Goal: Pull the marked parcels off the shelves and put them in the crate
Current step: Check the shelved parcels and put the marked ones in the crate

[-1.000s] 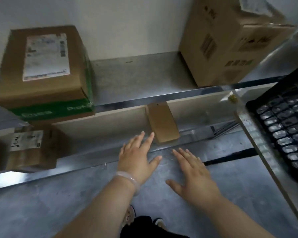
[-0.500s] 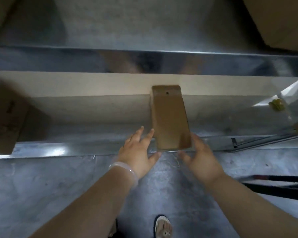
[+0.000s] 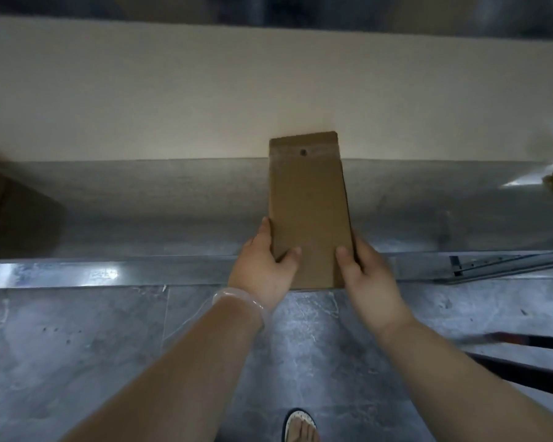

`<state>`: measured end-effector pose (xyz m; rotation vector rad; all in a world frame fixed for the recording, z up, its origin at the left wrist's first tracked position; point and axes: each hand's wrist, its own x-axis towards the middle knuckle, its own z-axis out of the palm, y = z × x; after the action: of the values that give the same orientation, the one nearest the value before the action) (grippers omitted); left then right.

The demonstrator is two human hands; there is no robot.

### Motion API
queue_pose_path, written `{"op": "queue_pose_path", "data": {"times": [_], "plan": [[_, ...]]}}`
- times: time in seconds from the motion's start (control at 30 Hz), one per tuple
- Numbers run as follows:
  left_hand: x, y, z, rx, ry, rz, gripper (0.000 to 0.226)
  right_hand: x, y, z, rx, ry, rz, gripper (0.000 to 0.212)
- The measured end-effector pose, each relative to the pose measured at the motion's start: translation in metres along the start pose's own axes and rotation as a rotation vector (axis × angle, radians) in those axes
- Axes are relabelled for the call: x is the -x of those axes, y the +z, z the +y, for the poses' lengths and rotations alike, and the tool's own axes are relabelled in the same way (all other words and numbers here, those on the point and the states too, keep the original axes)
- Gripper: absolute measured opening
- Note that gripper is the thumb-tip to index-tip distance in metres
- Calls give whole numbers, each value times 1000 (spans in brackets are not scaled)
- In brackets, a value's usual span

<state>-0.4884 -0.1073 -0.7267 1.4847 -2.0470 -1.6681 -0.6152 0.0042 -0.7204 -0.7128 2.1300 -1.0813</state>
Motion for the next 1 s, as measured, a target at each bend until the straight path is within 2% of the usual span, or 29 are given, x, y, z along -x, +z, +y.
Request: {"op": "queue_pose_path", "data": {"times": [0.07, 0.13, 0.17, 0.27, 0.33, 0.43, 0.53, 0.6, 0.67, 0.77, 0.87, 0.93, 1.0], "plan": [[3, -3, 1, 52, -18, 9, 88, 13, 4, -4, -16, -52, -7, 44], [5, -7, 8, 51, -51, 5, 101, 22, 8, -11, 7, -37, -31, 66], [7, -9, 13, 41, -91, 8, 110, 25, 10, -16, -2, -24, -53, 69], [7, -20, 22, 72, -230, -3, 142, 30, 16, -28, -24, -51, -107, 65], [5, -29, 23, 109, -270, -36, 149, 32, 18, -32, 21, -82, -109, 59], [6, -39, 18, 256, -242, -41, 134, 34, 18, -40, -49, -110, -61, 47], [12, -46, 6, 436, -212, -69, 115, 34, 14, -42, -167, -51, -40, 48], [16, -51, -3, 539, -175, -130, 96, 30, 13, -41, -212, 51, -47, 48], [20, -52, -12, 632, -159, -189, 81, 24, 16, -34, -289, 231, -111, 48], [26, -49, -25, 750, -186, -285, 78, 21, 25, -26, -548, 460, -293, 59], [26, -52, -31, 783, -202, -297, 68, 23, 34, -25, -608, 448, -378, 55], [24, -59, -33, 733, -129, -256, 57, 21, 36, -26, -652, 408, -291, 63], [22, -68, -34, 628, -25, -171, 58, 20, 36, -28, -583, 327, -157, 68]]}}
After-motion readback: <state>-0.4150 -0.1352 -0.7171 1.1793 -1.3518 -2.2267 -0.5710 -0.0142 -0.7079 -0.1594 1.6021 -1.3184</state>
